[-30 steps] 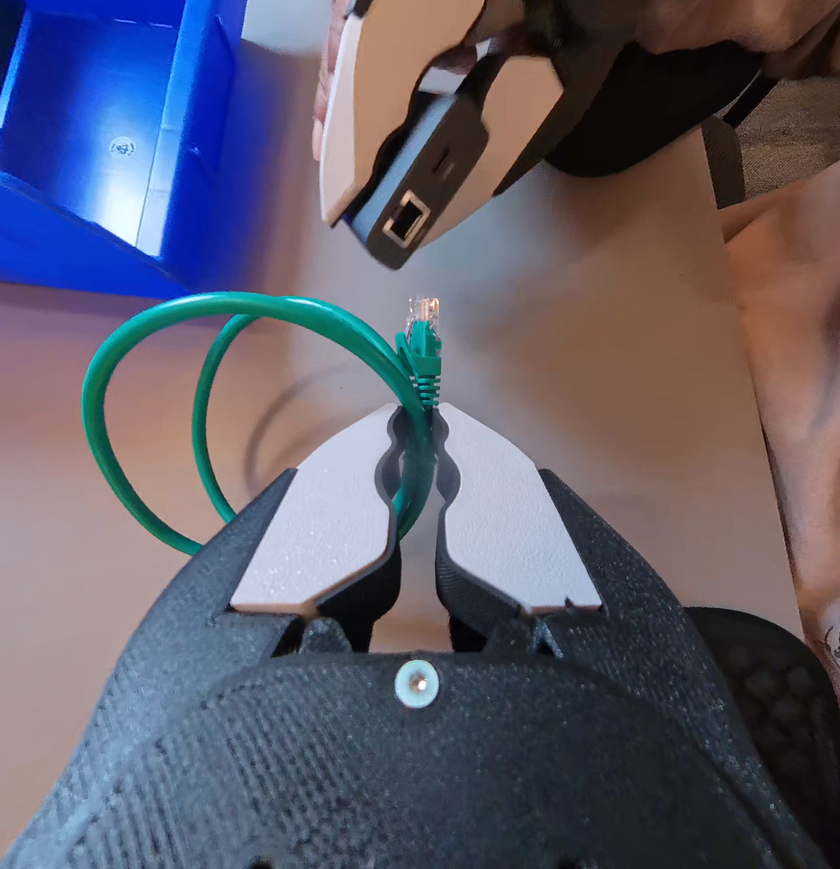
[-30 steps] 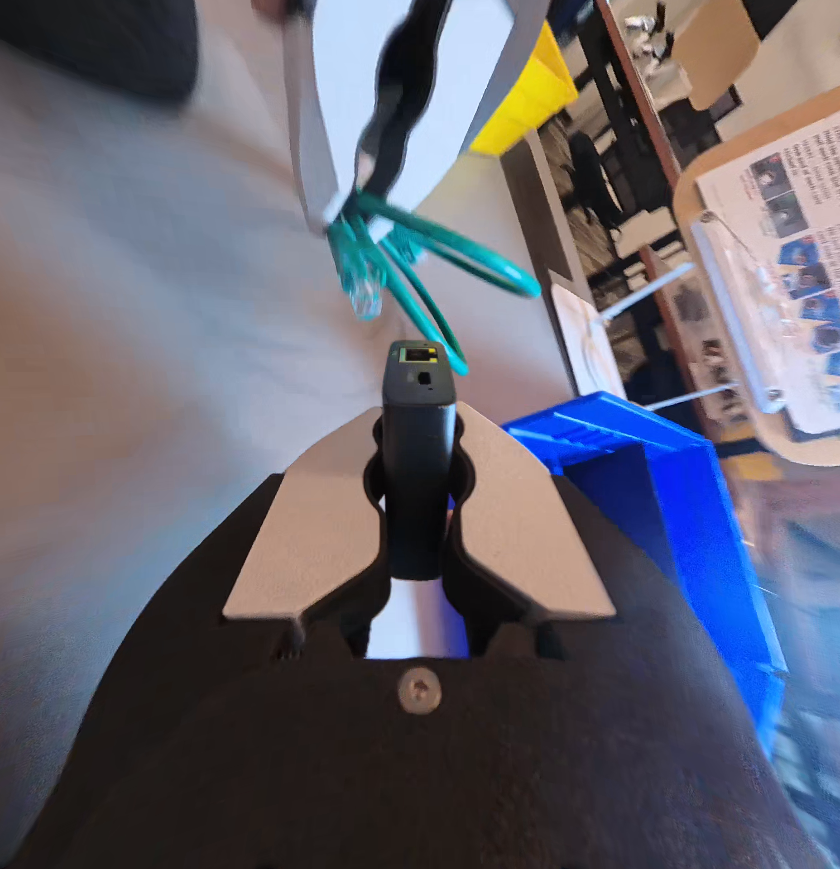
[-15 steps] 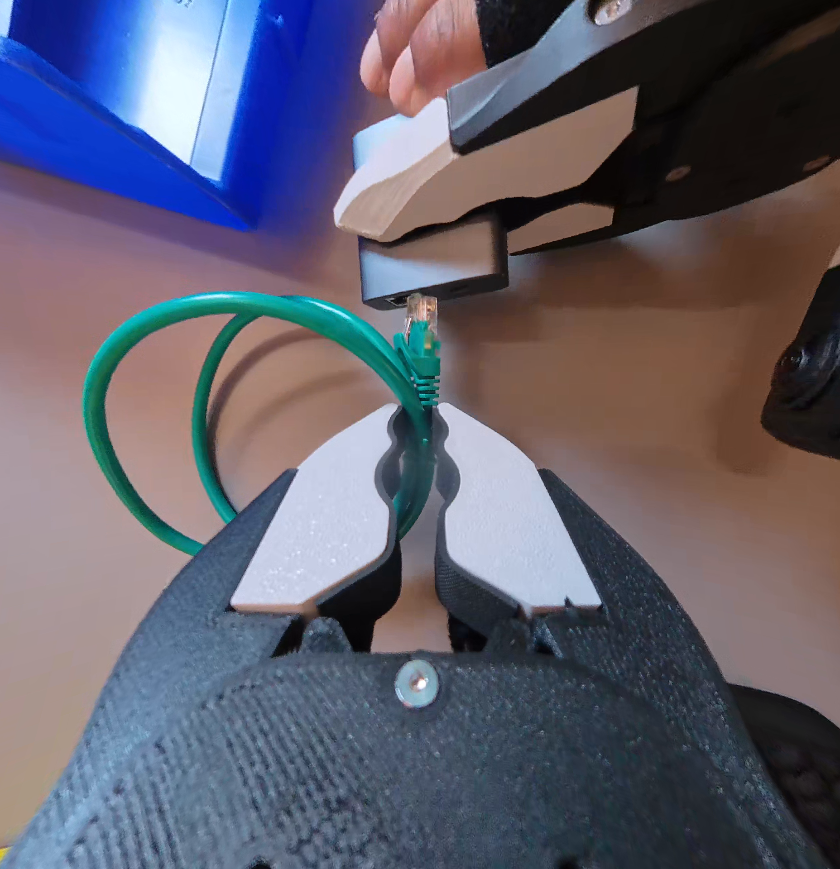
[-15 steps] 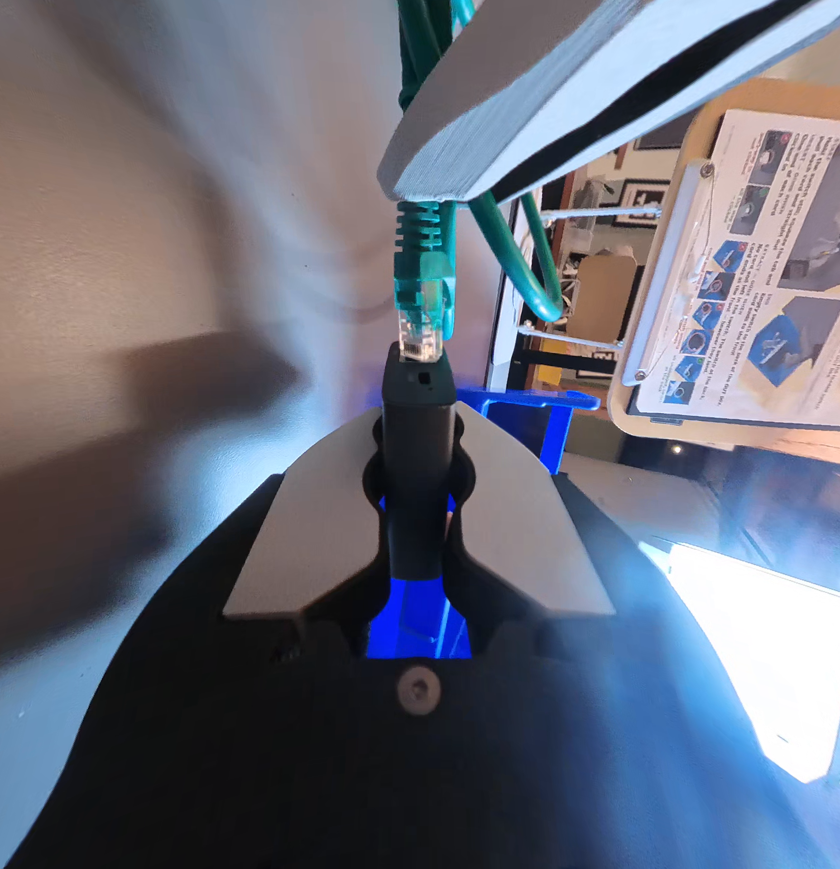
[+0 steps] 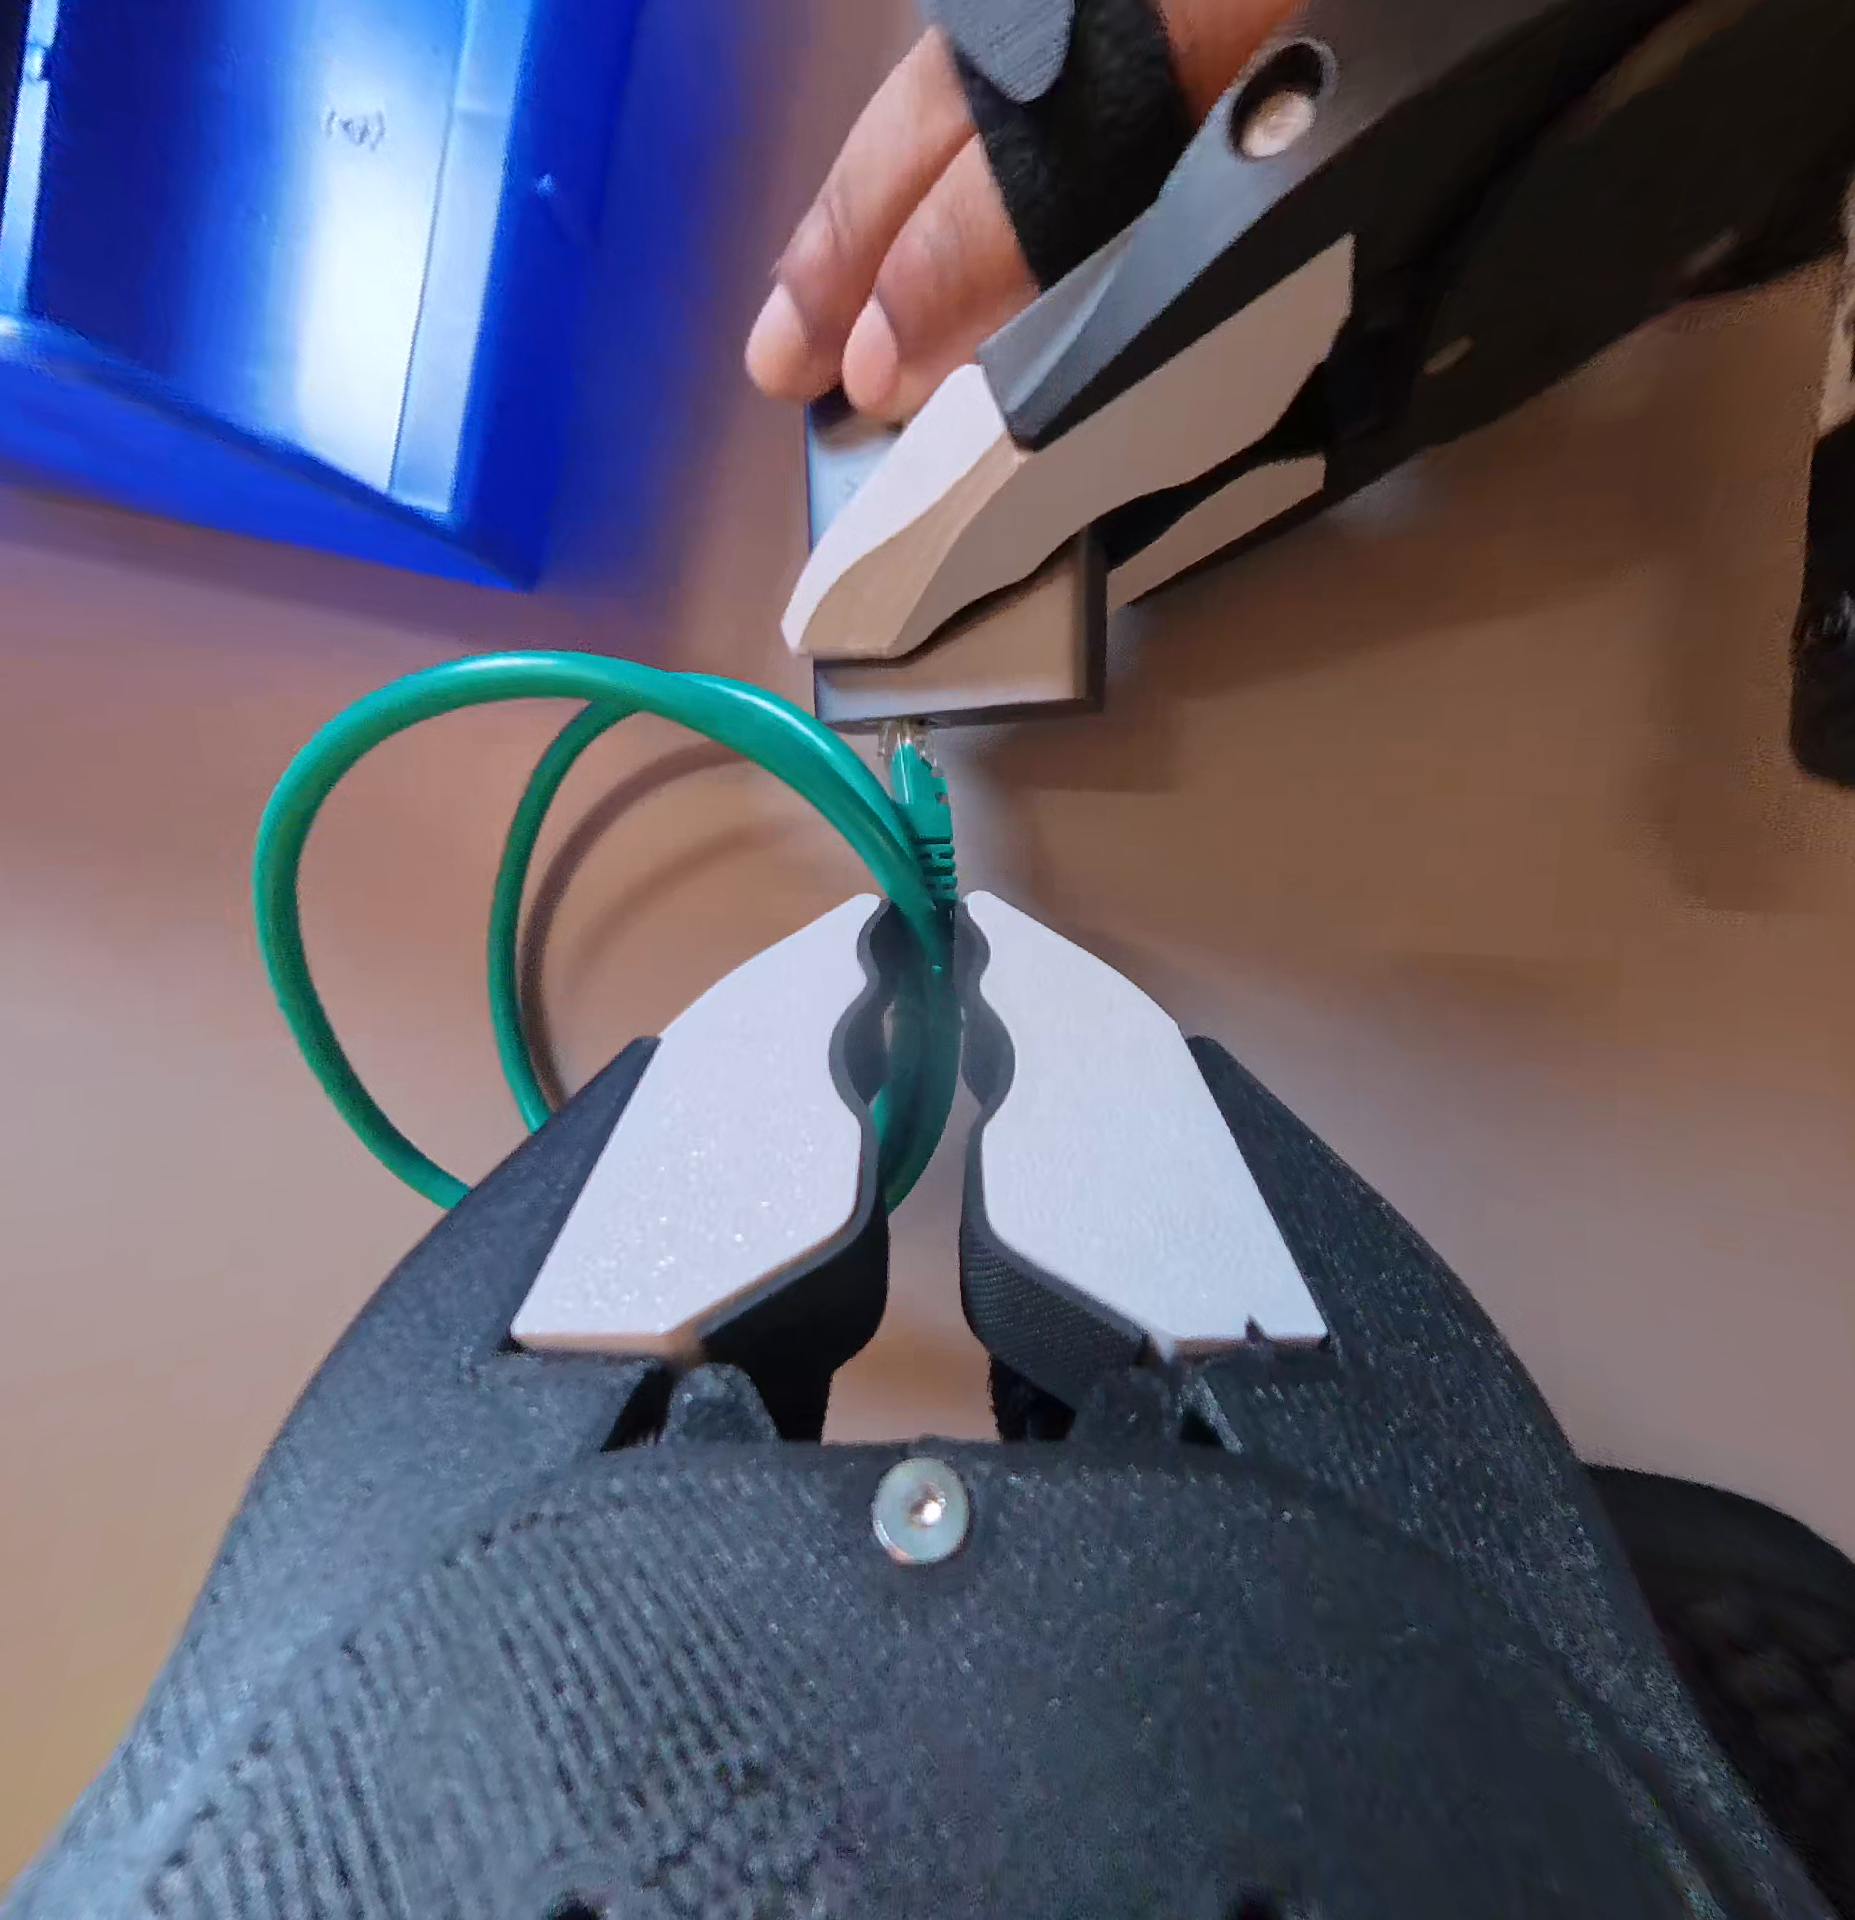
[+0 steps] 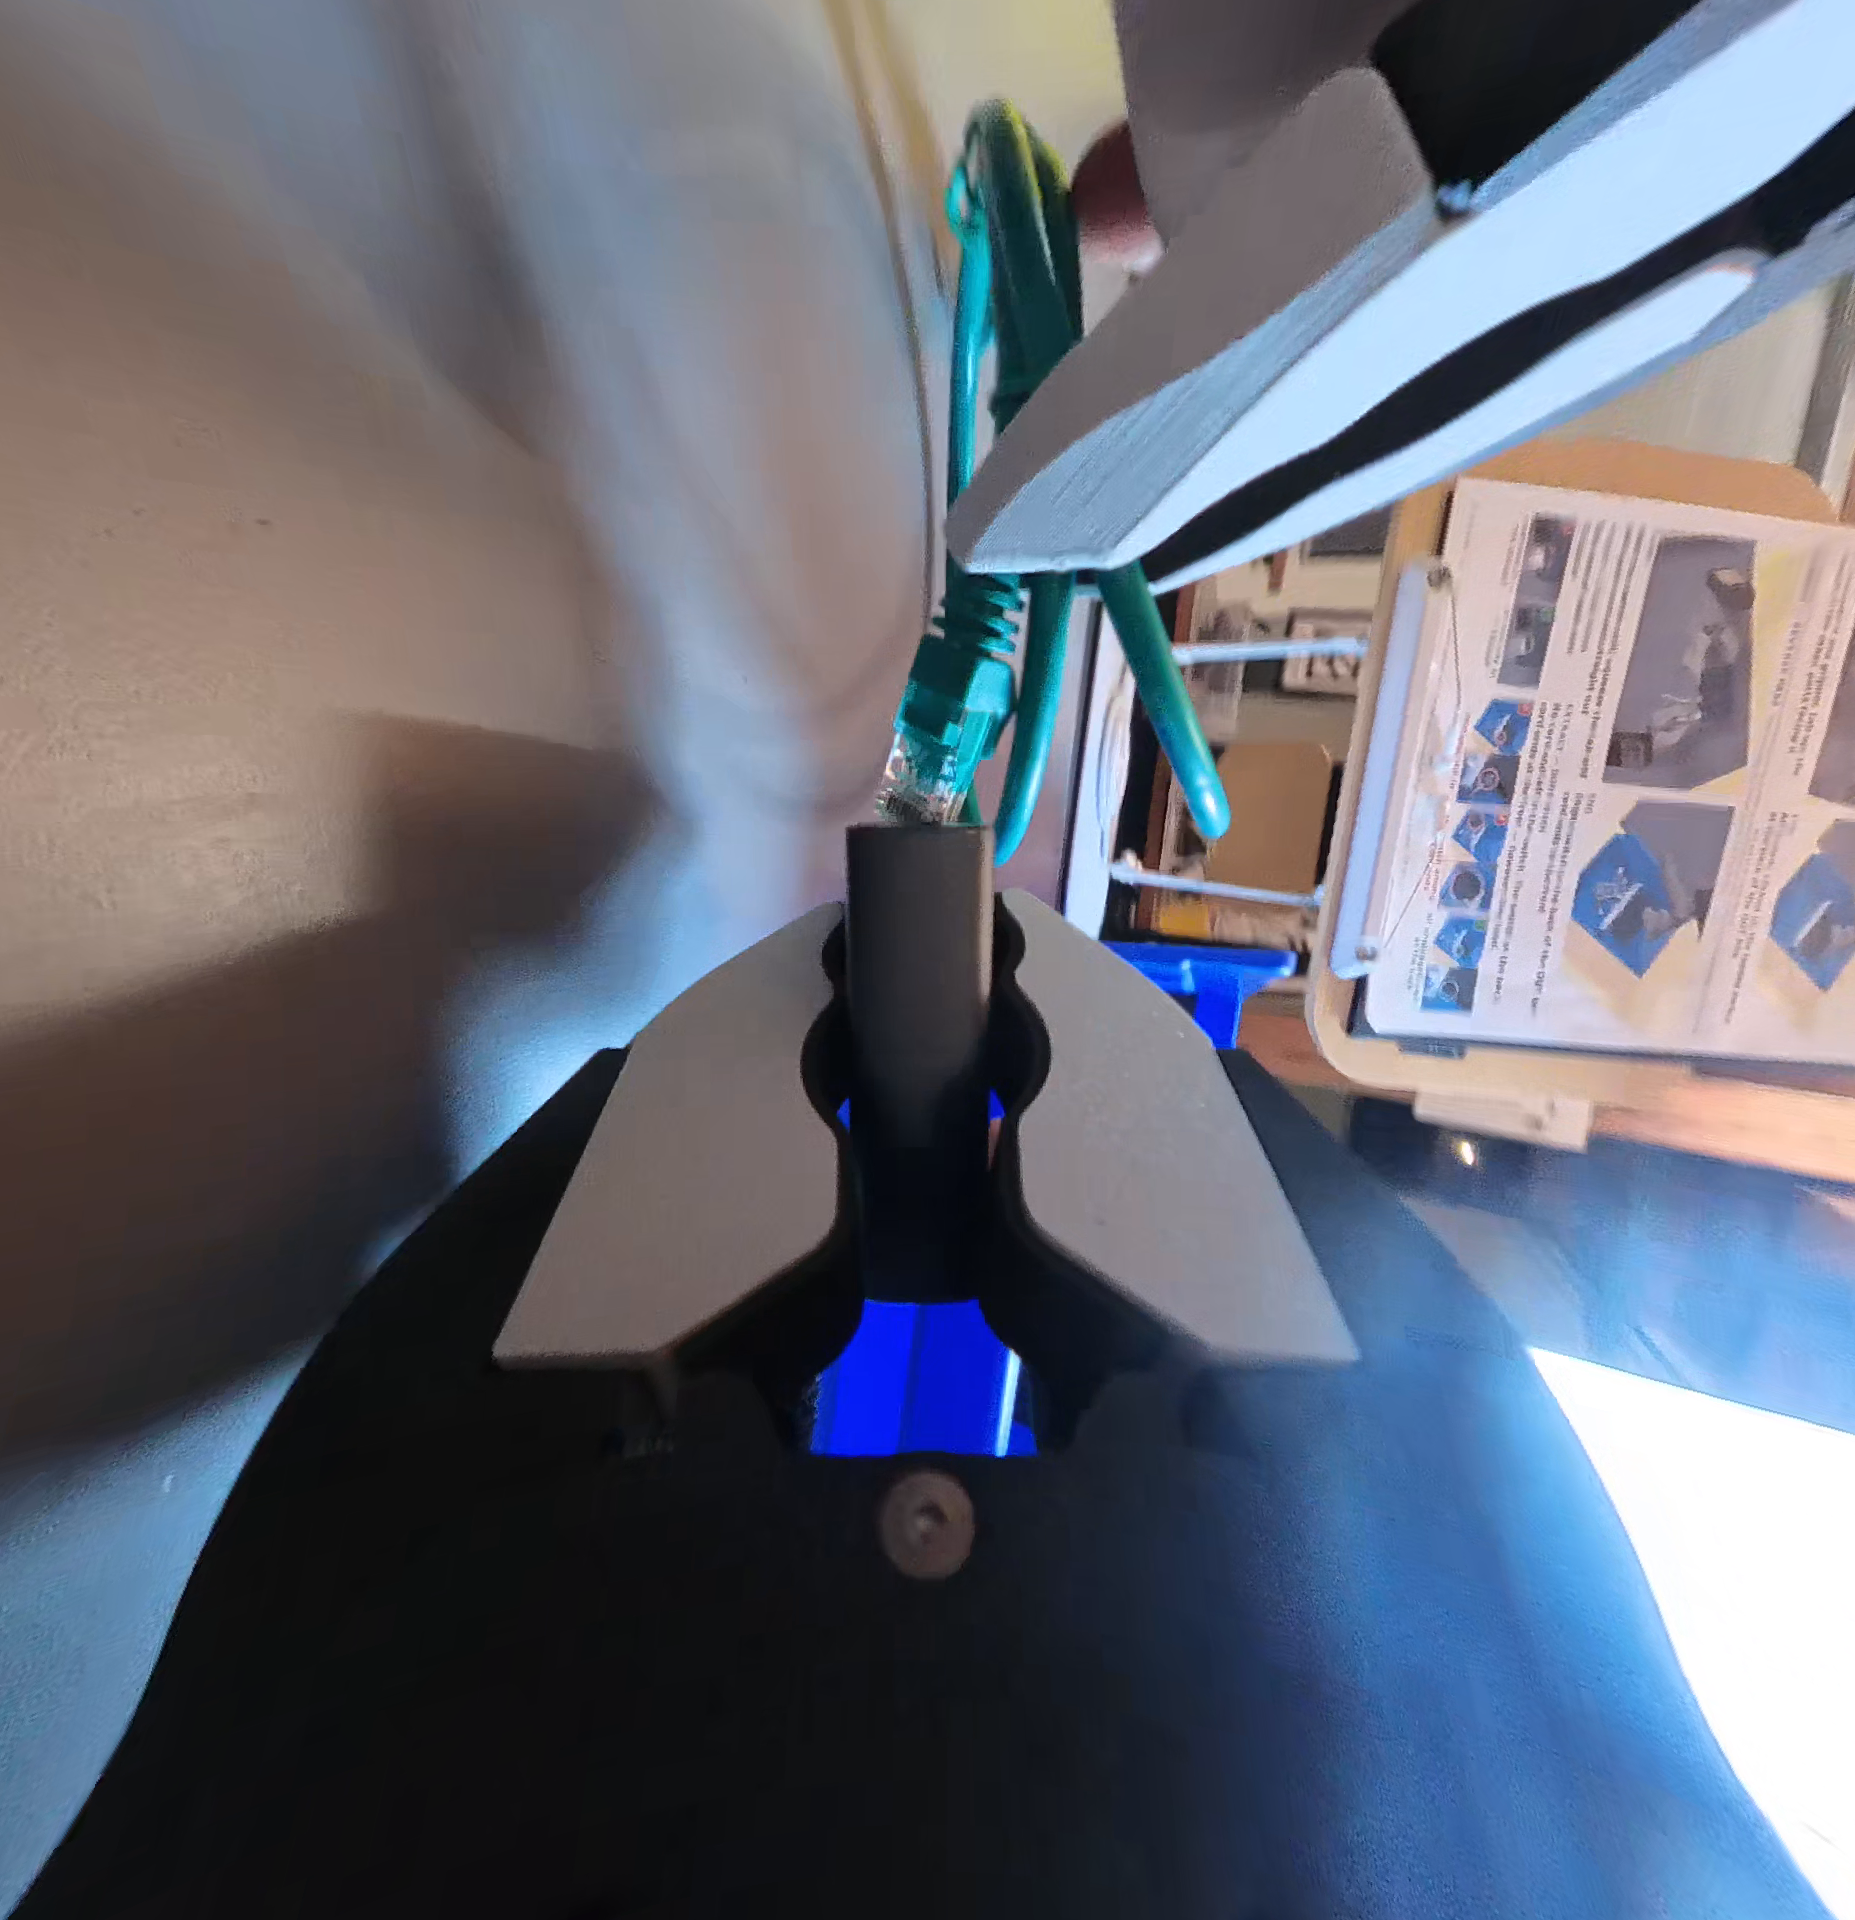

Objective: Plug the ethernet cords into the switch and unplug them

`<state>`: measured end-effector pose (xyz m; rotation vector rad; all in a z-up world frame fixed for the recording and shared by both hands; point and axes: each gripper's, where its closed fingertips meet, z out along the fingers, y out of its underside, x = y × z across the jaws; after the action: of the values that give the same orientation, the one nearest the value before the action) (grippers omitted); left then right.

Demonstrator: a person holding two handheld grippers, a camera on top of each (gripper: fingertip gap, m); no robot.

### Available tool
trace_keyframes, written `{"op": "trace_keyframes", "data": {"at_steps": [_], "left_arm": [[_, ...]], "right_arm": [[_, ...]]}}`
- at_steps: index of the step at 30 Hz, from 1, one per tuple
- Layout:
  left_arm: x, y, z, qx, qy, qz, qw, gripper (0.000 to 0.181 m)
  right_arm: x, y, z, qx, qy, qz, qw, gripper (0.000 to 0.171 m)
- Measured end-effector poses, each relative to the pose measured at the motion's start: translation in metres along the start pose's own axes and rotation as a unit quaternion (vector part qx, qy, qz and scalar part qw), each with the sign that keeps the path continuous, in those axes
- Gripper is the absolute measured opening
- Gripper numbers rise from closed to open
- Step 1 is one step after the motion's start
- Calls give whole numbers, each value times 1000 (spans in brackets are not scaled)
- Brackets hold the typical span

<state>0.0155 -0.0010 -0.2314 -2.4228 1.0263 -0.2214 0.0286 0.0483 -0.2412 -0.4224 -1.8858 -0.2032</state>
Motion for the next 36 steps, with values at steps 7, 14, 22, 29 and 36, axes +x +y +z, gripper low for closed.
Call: {"op": "trace_keyframes", "data": {"at_steps": [7, 14, 22, 29, 36], "left_arm": [[16, -10, -22, 52, 0, 66, 996, 10], [16, -14, -33, 64, -81, 148, 984, 10], [14, -1, -10, -26, -124, 190, 973, 10], [10, -6, -16, -18, -143, 183, 973, 10], [6, 2, -11, -69, -169, 162, 970, 10]], "right_arm": [[-1, -20, -21, 159, -76, 162, 971, 22], [11, -28, -35, 225, -146, 289, 919, 22], [-13, -20, -26, 144, -176, 243, 943, 22], [-8, -23, -30, 167, -195, 287, 923, 22], [-13, -24, -25, 139, -209, 297, 921, 22]]}}
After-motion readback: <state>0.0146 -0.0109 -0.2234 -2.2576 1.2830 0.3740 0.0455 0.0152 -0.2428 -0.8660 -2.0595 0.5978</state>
